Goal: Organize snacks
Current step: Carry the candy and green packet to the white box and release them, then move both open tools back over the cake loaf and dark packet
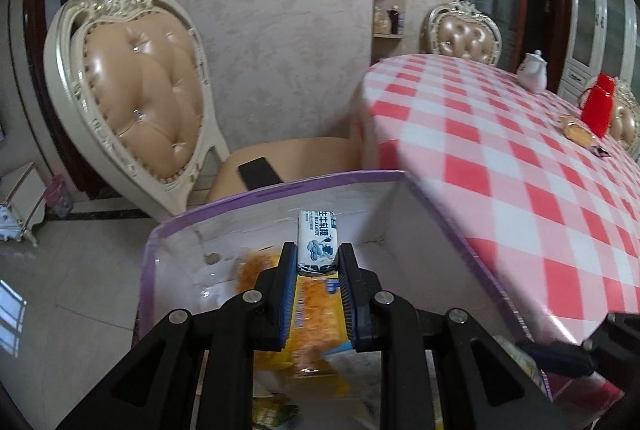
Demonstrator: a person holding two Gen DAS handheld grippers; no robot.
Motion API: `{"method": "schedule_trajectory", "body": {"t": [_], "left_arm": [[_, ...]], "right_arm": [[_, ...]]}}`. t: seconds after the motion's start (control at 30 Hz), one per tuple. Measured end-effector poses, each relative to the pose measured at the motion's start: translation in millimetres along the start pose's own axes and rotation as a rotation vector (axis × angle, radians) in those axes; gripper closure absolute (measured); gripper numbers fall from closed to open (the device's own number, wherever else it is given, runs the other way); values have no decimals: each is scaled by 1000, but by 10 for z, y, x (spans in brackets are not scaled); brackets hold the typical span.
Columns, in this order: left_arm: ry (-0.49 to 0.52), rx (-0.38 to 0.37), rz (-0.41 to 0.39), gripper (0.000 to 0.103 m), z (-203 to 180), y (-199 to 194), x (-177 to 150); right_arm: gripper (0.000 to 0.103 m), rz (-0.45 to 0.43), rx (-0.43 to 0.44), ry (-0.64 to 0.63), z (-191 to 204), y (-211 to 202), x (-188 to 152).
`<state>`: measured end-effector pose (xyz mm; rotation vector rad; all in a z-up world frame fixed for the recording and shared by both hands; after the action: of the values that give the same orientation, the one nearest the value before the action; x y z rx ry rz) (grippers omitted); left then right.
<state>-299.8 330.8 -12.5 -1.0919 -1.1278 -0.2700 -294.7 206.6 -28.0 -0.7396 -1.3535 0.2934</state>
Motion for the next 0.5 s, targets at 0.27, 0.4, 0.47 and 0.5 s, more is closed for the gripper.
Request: {"method": "schedule_trajectory", "body": {"t": [0.27, 0.4, 0.47, 0.5], "left_arm": [[-38, 119, 54, 51, 109, 65, 1], [-6, 132, 27, 40, -59, 26, 73], [29, 115, 28, 40, -261, 26, 113], [45, 106, 27, 40, -361, 29, 132]], "right_arm": [[36, -55, 41, 33, -117, -178, 18], [30, -108, -3, 141, -568, -426, -14], [28, -133, -42, 195, -831, -565, -56], [28, -143, -63, 221, -965, -633, -83]]}}
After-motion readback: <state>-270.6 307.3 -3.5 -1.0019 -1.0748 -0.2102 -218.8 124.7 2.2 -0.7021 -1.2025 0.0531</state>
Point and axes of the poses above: each gripper's, at about its wrist camera, not at the fingertips, and y roughly the way its jaws point, z to its left, x to its top, the point moved 5 cm from there along y, roughly the way its jaws point, and after that the axes turned 8 degrees about -z, right-handed, at the moved point
